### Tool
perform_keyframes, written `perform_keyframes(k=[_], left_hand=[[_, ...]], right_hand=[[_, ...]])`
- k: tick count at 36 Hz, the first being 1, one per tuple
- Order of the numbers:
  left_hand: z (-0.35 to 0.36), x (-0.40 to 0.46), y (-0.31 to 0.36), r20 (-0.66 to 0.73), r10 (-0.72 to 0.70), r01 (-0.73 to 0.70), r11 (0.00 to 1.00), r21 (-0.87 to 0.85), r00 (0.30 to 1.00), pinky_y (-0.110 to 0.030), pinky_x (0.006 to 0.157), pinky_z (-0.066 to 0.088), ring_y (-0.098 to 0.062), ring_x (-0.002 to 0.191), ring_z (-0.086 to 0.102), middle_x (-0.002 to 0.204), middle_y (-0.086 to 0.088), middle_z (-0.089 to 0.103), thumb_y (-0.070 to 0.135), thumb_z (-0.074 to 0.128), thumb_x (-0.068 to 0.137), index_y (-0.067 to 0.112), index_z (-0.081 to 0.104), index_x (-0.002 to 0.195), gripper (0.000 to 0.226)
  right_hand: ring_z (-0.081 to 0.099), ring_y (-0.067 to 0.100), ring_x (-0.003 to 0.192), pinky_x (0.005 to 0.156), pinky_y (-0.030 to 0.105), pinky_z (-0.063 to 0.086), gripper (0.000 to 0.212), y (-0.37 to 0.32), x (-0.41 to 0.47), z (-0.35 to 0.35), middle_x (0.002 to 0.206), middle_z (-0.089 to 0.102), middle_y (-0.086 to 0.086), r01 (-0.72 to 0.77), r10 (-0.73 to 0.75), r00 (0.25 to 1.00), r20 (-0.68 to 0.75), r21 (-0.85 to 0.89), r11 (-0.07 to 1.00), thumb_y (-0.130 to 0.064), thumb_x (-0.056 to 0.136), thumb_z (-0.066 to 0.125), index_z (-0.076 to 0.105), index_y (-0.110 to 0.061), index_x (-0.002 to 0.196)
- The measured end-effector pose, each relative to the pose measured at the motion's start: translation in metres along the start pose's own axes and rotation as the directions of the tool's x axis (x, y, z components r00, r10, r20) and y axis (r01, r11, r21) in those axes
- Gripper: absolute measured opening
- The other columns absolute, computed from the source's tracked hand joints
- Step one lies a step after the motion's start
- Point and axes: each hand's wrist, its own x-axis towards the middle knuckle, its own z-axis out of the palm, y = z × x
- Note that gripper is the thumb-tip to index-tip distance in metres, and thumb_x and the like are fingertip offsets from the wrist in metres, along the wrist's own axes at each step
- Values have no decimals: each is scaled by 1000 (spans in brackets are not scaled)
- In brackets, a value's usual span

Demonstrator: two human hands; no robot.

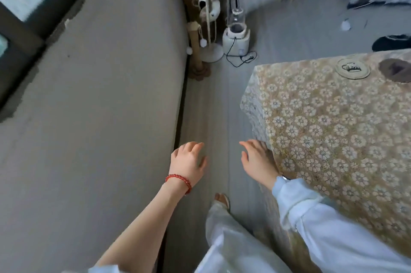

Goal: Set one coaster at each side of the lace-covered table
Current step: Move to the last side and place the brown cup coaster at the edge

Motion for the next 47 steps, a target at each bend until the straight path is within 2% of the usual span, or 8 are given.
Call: perform_keyframes(k=[10,16,26,30,36,40,44,47], left_hand=[[-25,173,49,118,222,-232,970,72,968,-40,103,27,-27,122,40,129,-5,48,35,45,87,17,47,124,41],[10,246,130,324,422,-464,884,61,847,-42,105,26,-24,125,38,136,-3,44,38,41,90,22,42,128,42],[70,382,272,526,646,-766,642,16,553,-43,110,23,-25,132,30,142,-4,38,34,39,91,22,36,133,44],[92,442,340,544,682,-809,587,-9,488,-45,109,23,-25,132,29,143,-5,36,32,40,91,20,35,134,45],[133,507,404,509,707,-817,577,-13,491,-50,108,26,-29,134,24,148,-9,29,36,45,88,19,24,138,57],[162,531,403,510,671,-784,621,11,538,-55,113,18,-30,141,12,154,-9,15,51,51,81,20,5,143,82],[184,534,381,527,651,-777,628,30,546,-59,111,17,-34,141,11,154,-12,12,70,40,74,17,3,142,93],[194,535,371,517,663,-798,598,69,542,-60,108,21,-36,139,17,153,-16,16,72,31,75,13,6,140,91]], right_hand=[[37,24,123,99,42,30,38,32,89,-56,131,47,1,-212,204,964,-168,-30,977,-27,86,39,48,-20,123],[35,22,124,105,41,32,39,88,103,-85,136,42,3,-417,420,883,-210,62,907,-22,89,42,44,-20,128],[53,32,107,91,42,46,32,200,149,-128,118,57,12,-729,791,555,-258,306,612,-15,86,40,53,-12,115],[57,34,98,85,43,49,28,255,178,-151,104,63,18,-779,865,438,-243,378,500,-11,84,41,56,-4,106],[52,26,74,68,39,49,21,336,216,-175,81,55,14,-783,928,321,-188,499,372,-10,86,37,55,-1,91],[52,31,113,97,41,46,34,388,249,-194,121,54,20,-766,959,217,-182,578,283,-12,90,37,47,1,121],[48,32,117,102,47,41,36,426,286,-216,126,54,18,-713,965,90,-245,661,234,-16,89,41,48,-2,122],[33,34,127,107,49,32,59,441,307,-226,137,39,18,-682,975,8,-223,712,168,-25,85,52,29,-6,135]])
